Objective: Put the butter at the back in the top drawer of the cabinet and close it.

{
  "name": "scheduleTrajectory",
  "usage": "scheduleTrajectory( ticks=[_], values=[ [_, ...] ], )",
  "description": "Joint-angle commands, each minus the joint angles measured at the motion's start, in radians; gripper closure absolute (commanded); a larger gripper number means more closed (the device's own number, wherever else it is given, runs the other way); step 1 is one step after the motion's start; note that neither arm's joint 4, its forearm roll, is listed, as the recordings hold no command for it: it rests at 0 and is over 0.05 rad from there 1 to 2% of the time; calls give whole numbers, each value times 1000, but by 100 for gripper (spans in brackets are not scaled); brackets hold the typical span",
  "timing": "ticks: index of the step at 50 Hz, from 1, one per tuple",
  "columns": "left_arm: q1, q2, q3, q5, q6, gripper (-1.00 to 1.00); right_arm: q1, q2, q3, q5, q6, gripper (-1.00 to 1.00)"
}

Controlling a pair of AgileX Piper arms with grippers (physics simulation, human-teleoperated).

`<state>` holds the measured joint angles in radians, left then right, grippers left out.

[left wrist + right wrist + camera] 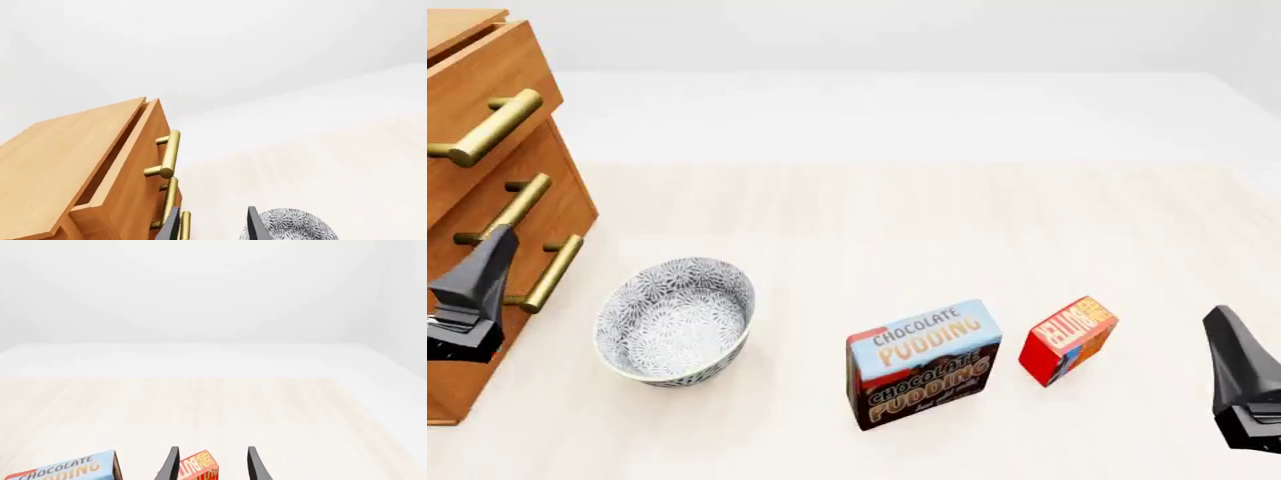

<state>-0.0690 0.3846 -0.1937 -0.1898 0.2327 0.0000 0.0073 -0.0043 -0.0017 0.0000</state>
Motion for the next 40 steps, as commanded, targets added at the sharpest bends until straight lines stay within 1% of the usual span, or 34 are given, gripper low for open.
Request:
scheduleTrajectory(
  ticks=[1,8,13,18,20,24,40],
  values=[
    [-25,6,-102,94,105,-100,0,0,0,0,0,-100],
    [-41,-5,-130,132,153,-100,0,0,0,0,0,-100],
    [-59,4,-129,128,196,-100,0,0,0,0,0,-100],
    [-67,19,-135,134,220,-100,0,0,0,0,0,-100],
    [-76,27,-135,133,248,-100,0,0,0,0,0,-100],
    [-89,30,-141,143,280,-100,0,0,0,0,0,-100],
    [-111,35,-172,186,381,-100,0,0,0,0,0,-100]
  ],
)
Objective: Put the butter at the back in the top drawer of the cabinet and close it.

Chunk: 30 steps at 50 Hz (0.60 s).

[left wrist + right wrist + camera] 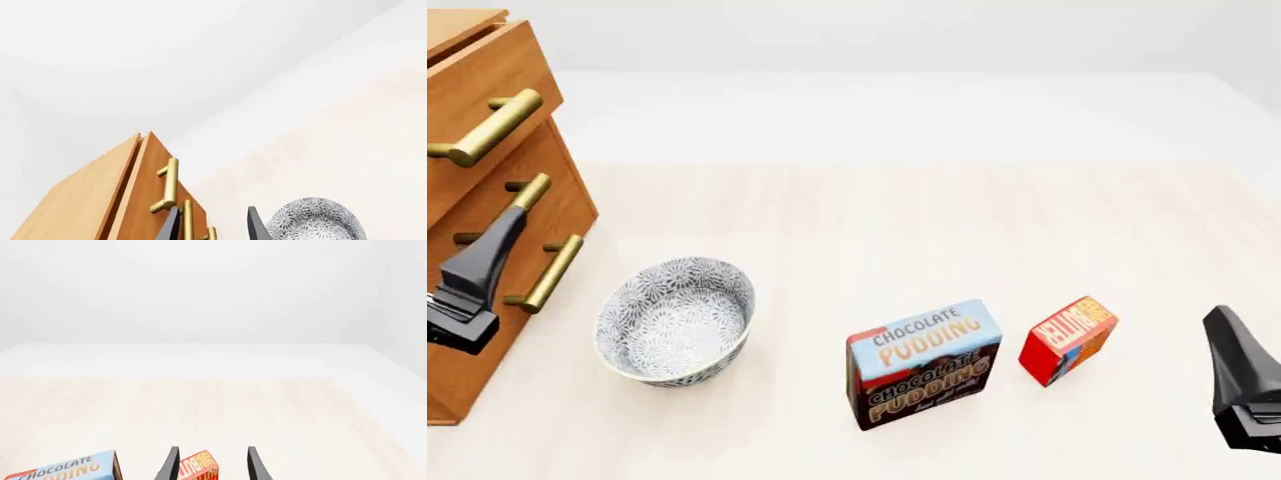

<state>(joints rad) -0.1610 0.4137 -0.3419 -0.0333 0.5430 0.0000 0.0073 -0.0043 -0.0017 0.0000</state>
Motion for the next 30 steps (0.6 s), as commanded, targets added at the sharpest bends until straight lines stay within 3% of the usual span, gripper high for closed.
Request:
scheduleTrajectory(
  ticks=[1,30],
  values=[
    [-20,7,-29,35,71,-100,0,0,0,0,0,-100],
    [-49,-25,-99,148,262,-100,0,0,0,0,0,-100]
  ],
)
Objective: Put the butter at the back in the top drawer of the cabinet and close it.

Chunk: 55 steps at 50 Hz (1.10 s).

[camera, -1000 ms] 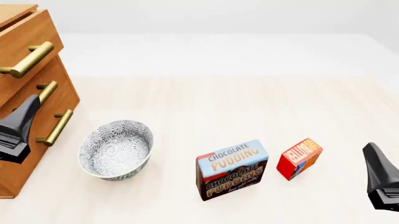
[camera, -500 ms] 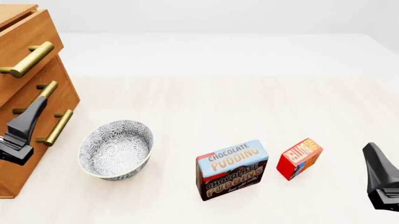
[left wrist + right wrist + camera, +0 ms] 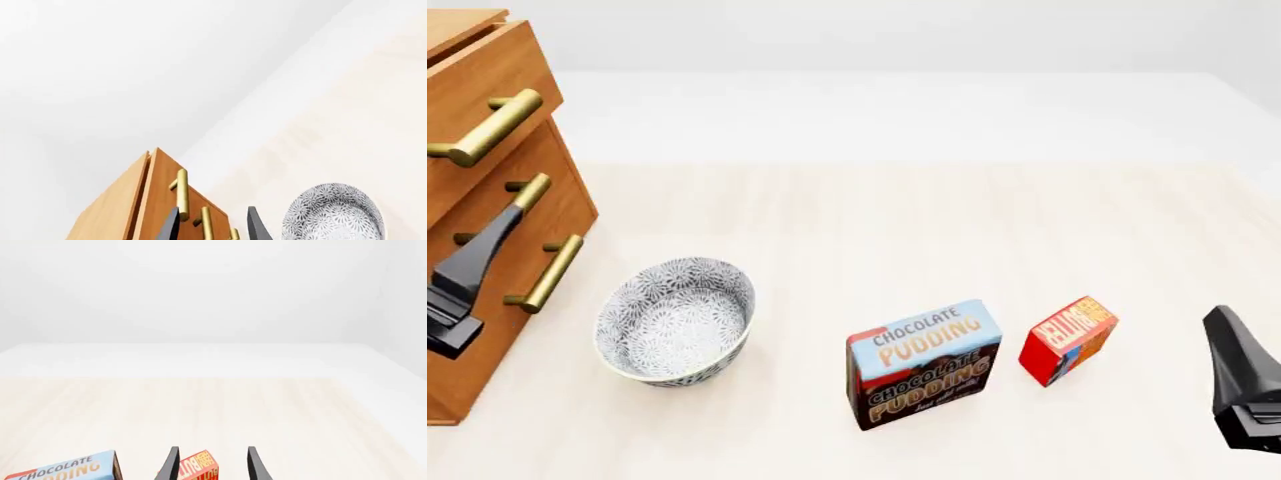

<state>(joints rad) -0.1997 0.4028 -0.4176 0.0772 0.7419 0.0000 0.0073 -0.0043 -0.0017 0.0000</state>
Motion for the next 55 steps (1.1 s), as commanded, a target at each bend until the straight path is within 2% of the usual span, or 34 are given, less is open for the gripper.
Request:
scheduleTrajectory(
  ticks=[1,19,23,25,27,34,39,55],
  values=[
    [-10,-14,-23,38,63,-100,0,0,0,0,0,-100],
    [-28,-8,-59,52,159,-100,0,0,0,0,0,-100],
    [-50,28,-94,51,178,-100,0,0,0,0,0,-100],
    [-28,20,-74,34,215,-100,0,0,0,0,0,-100],
    [-34,31,-98,48,205,-100,0,0,0,0,0,-100],
    [-33,40,-104,41,245,-100,0,0,0,0,0,-100],
    [-29,41,-128,60,247,-100,0,0,0,0,0,-100],
    [-17,47,-79,38,318,-100,0,0,0,0,0,-100]
  ],
)
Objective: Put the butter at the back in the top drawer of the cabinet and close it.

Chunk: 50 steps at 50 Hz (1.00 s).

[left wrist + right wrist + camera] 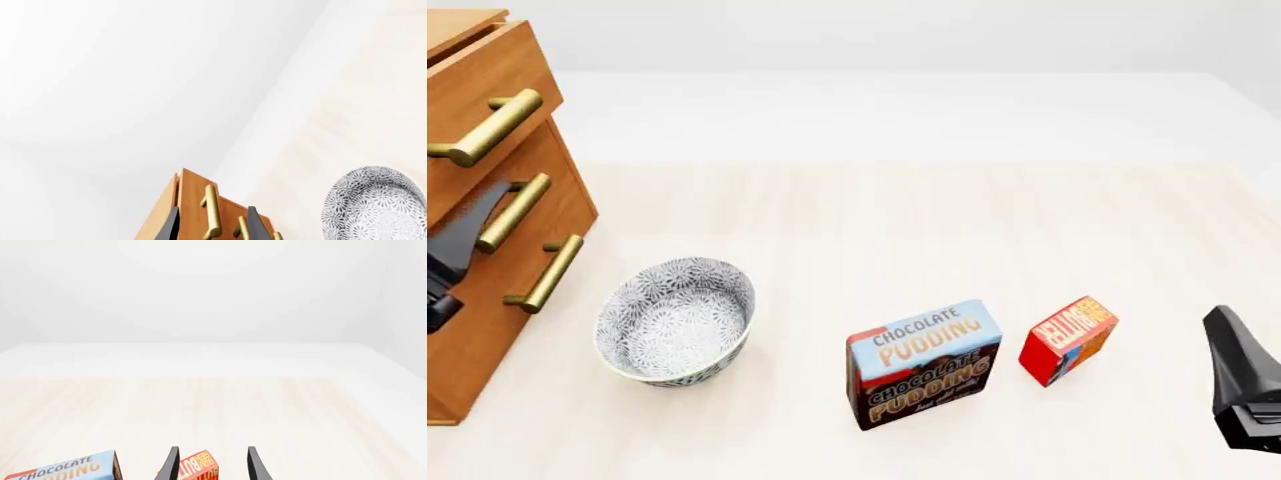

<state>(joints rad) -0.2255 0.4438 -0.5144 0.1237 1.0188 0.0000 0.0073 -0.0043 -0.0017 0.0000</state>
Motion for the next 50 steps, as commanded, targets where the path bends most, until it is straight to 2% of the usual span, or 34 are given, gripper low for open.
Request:
scheduleTrajectory(
  ticks=[1,19,22,50],
  values=[
    [11,7,19,-9,44,-100,0,0,0,0,0,-100],
    [39,37,44,-47,85,-100,0,0,0,0,0,-100],
    [42,34,70,-67,104,-100,0,0,0,0,0,-100],
    [81,42,74,-89,136,-100,0,0,0,0,0,-100]
  ],
)
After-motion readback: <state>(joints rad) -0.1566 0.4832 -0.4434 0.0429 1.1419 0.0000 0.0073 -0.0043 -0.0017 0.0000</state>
